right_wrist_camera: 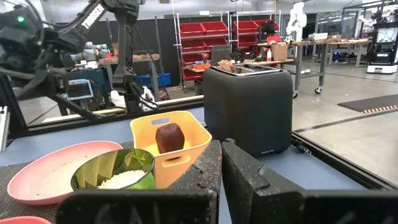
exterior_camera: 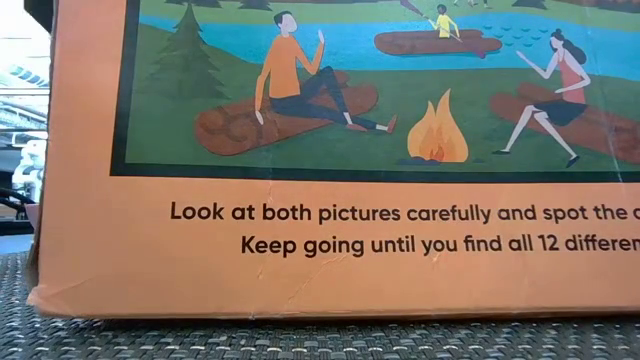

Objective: Arrange a breakfast setting
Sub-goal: Pour the cereal from the orange cereal box into the pink bowl

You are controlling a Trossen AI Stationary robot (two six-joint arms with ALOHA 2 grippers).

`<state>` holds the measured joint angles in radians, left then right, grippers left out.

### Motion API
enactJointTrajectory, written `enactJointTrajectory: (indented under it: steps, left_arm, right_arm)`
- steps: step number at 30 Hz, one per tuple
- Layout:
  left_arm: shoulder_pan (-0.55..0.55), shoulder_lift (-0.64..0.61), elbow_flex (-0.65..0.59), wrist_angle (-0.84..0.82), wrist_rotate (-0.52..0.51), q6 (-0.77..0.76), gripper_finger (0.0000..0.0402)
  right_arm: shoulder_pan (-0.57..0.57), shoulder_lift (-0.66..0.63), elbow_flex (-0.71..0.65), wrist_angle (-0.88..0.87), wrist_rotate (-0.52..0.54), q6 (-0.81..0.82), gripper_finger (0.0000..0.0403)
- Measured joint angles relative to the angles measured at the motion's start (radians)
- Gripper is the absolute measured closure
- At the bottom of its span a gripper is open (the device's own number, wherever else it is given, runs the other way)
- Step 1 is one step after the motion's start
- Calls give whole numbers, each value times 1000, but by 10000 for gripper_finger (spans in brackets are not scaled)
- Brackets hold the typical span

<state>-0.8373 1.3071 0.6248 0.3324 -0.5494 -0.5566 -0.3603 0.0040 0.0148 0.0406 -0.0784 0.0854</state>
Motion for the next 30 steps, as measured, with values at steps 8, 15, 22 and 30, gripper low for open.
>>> enactJointTrajectory:
  steps: [8,15,22,30]
  left_arm:
    - [-30,164,50,8,-36,-85,2]
    - [-29,295,118,14,-58,-94,2]
    - [-27,403,180,17,-79,-108,2]
    - [-7,495,229,63,-80,-103,2]
  right_arm:
    - [0,0,0,0,0,0,394]
    - [0,0,0,0,0,0,394]
    - [0,0,0,0,0,0,394]
    - [0,0,0,0,0,0,394]
